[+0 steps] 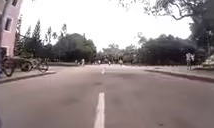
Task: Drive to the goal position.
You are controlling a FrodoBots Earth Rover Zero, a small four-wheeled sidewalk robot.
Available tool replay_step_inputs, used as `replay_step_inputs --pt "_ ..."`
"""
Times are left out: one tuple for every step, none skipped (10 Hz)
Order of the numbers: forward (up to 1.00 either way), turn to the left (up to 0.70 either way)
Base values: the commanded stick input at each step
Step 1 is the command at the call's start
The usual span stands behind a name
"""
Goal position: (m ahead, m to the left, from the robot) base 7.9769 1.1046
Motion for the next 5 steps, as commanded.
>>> replay_step_inputs --pt "1.0 0.0" --pt "1.0 0.0" --pt "1.0 0.0" --pt "1.0 0.0" --pt "1.0 0.0"
